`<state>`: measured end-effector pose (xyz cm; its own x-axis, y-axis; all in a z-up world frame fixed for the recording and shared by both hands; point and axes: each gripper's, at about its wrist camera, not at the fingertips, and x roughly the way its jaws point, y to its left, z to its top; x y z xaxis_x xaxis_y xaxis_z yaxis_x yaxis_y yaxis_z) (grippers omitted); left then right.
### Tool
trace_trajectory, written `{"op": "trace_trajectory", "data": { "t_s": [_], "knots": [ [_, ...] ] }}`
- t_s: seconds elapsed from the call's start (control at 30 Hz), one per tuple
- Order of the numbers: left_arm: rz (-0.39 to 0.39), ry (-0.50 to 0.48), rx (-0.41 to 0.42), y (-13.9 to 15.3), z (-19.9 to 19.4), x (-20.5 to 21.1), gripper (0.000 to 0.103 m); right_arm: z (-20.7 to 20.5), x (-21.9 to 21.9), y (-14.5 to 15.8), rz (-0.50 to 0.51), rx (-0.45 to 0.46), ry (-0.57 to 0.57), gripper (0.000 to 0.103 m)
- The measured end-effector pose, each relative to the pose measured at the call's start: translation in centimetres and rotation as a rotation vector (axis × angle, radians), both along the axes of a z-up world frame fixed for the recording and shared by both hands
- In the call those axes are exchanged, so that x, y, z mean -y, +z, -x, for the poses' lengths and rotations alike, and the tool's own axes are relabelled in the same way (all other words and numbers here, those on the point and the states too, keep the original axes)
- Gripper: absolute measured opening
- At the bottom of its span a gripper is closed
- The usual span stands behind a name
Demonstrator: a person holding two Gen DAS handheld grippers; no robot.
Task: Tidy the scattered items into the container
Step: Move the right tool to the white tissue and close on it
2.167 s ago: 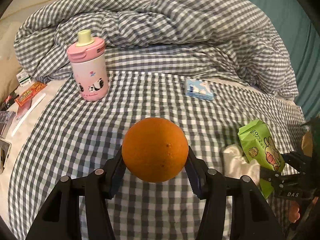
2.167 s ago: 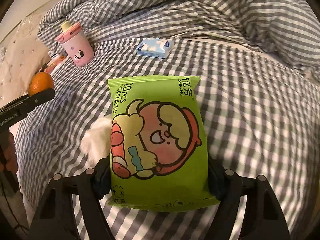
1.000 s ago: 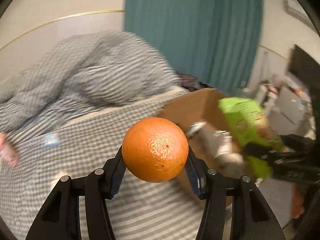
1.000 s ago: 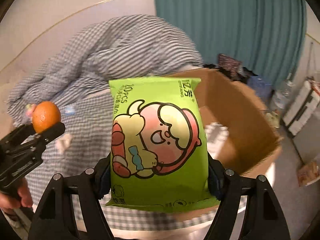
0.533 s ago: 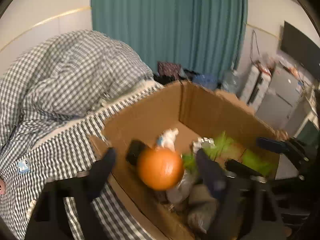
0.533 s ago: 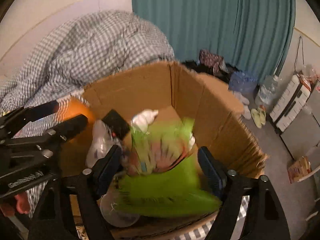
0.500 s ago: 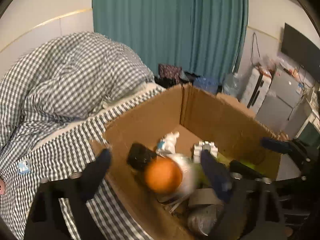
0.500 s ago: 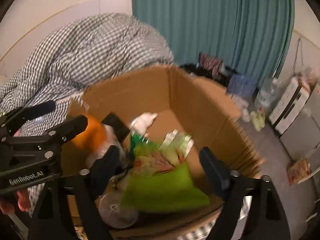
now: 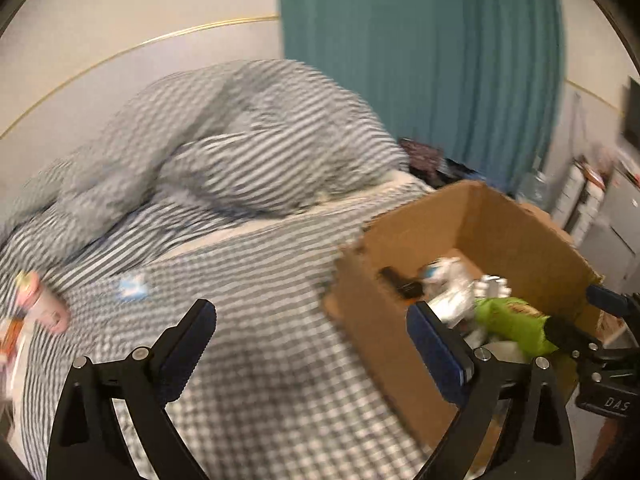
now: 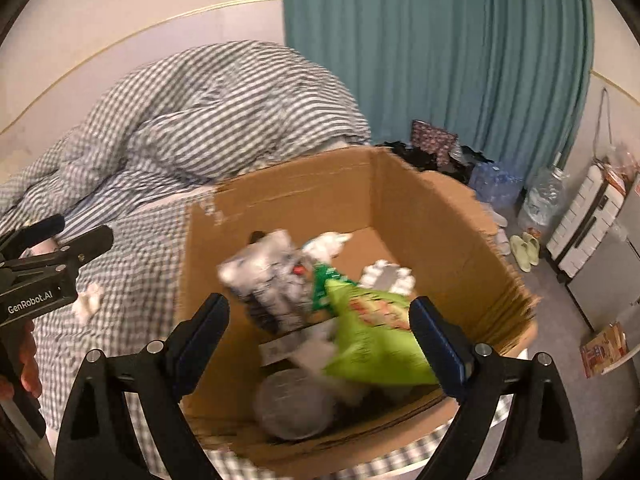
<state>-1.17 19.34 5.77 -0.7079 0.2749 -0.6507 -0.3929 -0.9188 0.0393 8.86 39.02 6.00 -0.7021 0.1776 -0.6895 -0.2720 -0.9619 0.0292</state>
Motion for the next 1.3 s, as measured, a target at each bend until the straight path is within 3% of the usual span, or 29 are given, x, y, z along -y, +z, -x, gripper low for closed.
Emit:
{"op": "trace_trajectory", "data": {
  "t_s": [0.43,0.77,0.97,1.3],
  "knots": [
    [-0.002,0.208,0.01,-0.3,-2.3,18.0,0.101,1.4,16.2,1.0,-0.023,-0.011,0.246,0.092],
    [-0.022,0.364,0.065,-4.5,-0.7,28.8,0.103,4.5,25.7,-1.7,-0.005,0.041,0.415,0.092],
    [-0.022,0.42,0.123,-7.5,2.3,31.8,0.103,7.8,29.5,-4.6,0.024,0.084,0.493,0.092],
    [-0.008,0.419,0.144,-10.0,10.1,32.5,0.103,16.8,34.1,-10.7,0.004,0.16,0.597,0.092]
  ]
}}
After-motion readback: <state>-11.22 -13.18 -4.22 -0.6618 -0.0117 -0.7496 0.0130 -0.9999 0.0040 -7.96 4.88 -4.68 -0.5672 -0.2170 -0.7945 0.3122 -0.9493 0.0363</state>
